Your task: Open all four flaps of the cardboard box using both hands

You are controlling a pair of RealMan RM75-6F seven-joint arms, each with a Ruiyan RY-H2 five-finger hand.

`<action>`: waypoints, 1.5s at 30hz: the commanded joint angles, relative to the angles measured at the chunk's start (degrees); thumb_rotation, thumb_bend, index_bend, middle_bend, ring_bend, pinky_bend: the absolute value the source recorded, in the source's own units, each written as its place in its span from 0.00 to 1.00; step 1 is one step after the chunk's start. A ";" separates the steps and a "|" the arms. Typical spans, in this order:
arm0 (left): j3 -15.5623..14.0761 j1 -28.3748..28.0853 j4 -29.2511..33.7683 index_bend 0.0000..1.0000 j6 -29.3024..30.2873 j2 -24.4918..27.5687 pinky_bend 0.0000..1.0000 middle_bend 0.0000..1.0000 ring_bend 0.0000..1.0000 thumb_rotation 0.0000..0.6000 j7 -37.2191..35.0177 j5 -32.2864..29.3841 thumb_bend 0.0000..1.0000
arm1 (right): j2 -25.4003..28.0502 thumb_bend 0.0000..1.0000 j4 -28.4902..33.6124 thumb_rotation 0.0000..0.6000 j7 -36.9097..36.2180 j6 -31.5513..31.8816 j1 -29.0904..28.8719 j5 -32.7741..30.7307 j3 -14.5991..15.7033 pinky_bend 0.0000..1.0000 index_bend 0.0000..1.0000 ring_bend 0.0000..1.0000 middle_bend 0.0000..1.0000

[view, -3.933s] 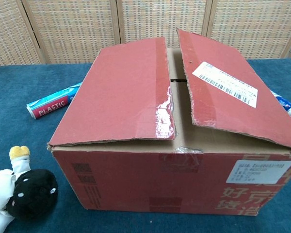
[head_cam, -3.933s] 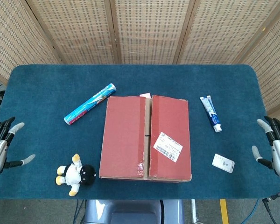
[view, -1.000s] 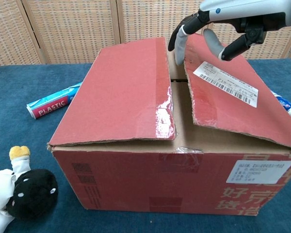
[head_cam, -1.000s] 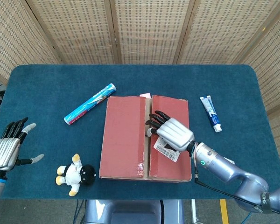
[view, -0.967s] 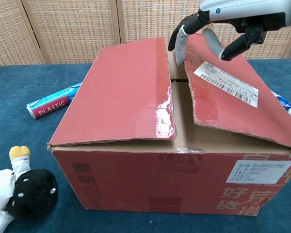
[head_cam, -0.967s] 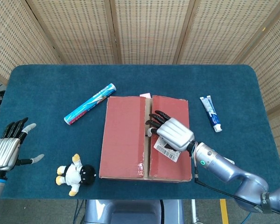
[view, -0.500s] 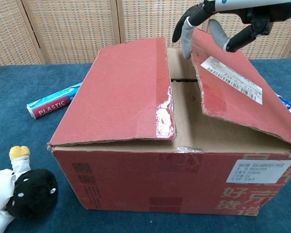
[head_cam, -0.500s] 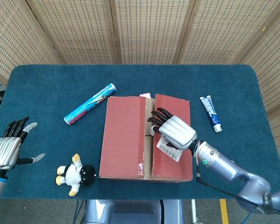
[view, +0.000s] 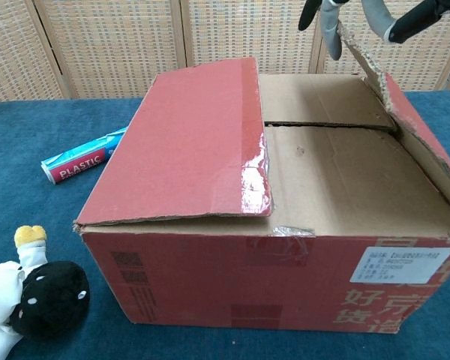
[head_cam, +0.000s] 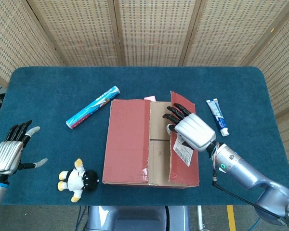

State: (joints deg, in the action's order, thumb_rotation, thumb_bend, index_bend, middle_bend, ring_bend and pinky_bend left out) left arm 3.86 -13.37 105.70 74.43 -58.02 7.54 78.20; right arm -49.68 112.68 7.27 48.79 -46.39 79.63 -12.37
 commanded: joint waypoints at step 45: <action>-0.03 -0.70 1.34 0.14 0.02 0.76 0.00 0.00 0.00 0.71 1.67 0.63 0.06 | 16.71 1.00 -0.96 1.00 -3.08 4.24 11.08 -3.30 0.83 0.00 0.48 0.00 0.20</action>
State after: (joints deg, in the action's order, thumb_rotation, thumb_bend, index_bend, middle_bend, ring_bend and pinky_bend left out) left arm 3.77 -13.96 107.02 74.47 -57.39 9.16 78.68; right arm -32.41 112.32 4.69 53.03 -35.79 76.35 -11.92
